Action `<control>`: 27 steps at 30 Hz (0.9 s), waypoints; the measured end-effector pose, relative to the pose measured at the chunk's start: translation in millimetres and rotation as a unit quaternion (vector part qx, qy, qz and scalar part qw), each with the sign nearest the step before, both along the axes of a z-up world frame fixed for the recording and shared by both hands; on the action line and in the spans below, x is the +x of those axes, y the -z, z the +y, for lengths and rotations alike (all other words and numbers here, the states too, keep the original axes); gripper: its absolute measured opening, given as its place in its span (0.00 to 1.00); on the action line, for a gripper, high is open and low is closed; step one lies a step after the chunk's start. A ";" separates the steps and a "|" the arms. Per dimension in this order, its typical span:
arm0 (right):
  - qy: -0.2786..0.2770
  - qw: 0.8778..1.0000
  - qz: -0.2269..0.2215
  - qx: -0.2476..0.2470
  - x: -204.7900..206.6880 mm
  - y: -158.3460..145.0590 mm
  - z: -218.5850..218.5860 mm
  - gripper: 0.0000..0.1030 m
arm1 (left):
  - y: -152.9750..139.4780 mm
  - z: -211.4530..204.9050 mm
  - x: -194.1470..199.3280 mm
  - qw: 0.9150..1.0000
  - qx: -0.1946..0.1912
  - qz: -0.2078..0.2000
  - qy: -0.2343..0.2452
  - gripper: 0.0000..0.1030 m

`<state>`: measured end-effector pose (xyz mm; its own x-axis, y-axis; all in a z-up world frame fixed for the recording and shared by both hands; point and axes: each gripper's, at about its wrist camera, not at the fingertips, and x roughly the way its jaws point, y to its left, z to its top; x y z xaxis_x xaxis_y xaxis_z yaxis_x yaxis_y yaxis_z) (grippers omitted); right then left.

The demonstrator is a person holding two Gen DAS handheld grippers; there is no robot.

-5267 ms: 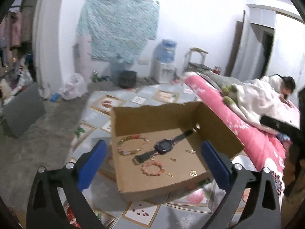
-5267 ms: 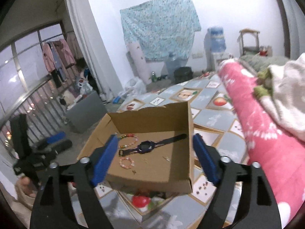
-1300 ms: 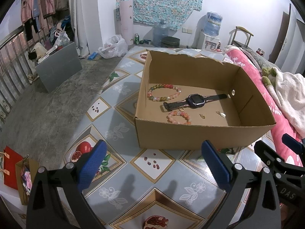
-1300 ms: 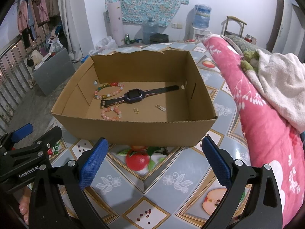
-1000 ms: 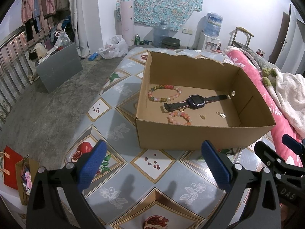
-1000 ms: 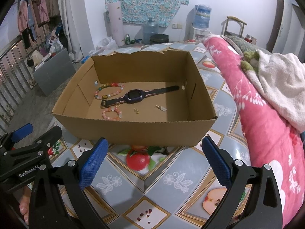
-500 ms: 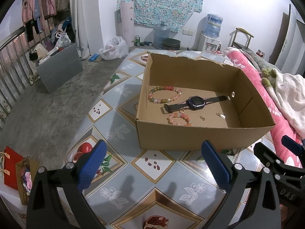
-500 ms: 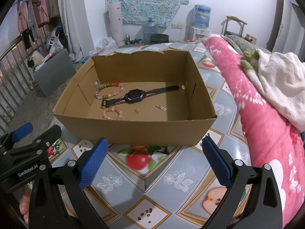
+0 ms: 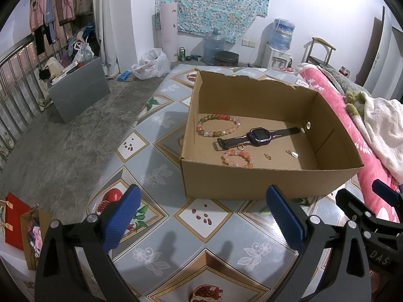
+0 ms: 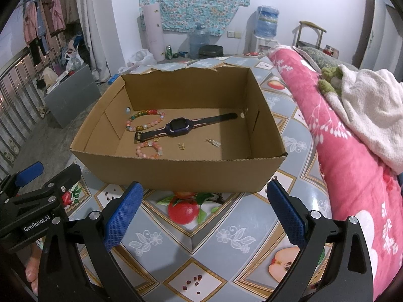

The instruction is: Organize jewelry

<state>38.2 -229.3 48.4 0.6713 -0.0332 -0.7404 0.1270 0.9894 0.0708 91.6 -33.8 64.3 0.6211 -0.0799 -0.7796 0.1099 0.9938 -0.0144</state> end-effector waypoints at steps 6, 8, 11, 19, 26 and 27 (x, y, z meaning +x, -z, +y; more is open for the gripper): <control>-0.002 1.000 0.000 -0.001 -0.4 0.0 0.2 0.92 | 0.6 0.7 -0.2 1.000 0.000 -0.001 0.000 0.95; -0.002 1.000 0.000 -0.001 -0.1 -0.9 1.1 0.92 | -0.3 1.1 0.0 1.000 0.000 -0.001 -0.001 0.95; -0.003 1.000 -0.001 0.000 1.0 -1.7 1.9 0.92 | -2.2 0.9 0.7 1.000 0.001 -0.003 -0.001 0.95; -0.004 1.000 0.001 0.001 4.8 -2.5 2.6 0.92 | -9.3 2.5 8.7 1.000 -0.001 -0.005 -0.003 0.95; -0.009 1.000 0.001 -0.001 11.3 -4.1 1.5 0.92 | -9.5 4.1 8.5 1.000 -0.001 -0.007 -0.004 0.95; -0.009 1.000 0.002 0.000 12.6 -4.2 1.4 0.92 | -10.4 2.9 10.8 1.000 -0.001 -0.006 -0.004 0.95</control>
<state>50.7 -227.8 52.7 0.6682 -0.0223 -0.7437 0.1102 0.9915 0.0693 102.4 -30.9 74.7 0.6318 -0.0763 -0.7714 0.1022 0.9947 -0.0146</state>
